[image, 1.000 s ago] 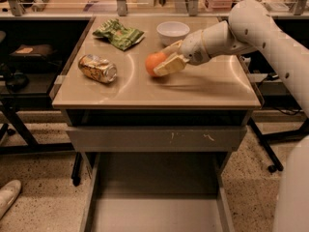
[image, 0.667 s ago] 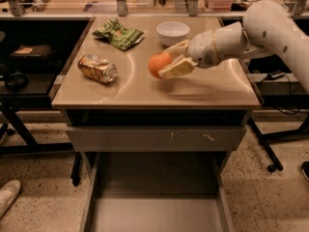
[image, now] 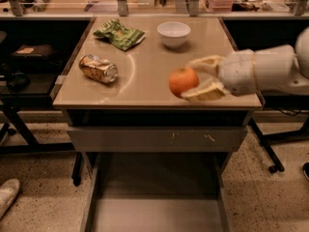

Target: Place orange into middle drawer

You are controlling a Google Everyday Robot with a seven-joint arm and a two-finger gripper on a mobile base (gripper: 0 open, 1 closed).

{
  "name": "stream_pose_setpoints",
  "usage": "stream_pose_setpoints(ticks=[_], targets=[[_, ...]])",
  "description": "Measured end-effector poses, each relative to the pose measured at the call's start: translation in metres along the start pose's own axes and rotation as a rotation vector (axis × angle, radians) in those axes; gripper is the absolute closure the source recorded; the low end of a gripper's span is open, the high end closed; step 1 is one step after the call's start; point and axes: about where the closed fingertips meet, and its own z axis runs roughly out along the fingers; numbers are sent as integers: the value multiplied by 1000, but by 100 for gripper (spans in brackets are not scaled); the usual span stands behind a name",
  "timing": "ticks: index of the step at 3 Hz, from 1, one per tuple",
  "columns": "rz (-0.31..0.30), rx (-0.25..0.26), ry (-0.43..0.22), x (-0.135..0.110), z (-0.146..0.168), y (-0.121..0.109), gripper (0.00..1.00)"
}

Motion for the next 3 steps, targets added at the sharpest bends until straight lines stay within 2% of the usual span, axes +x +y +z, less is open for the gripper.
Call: stream_pose_setpoints(ticks=[1,2,3], targets=[[-26,33,-49,1,-15,58,100],[1,42,-26,34,-32,93,100],[1,42,-24,35,-32,93,100]])
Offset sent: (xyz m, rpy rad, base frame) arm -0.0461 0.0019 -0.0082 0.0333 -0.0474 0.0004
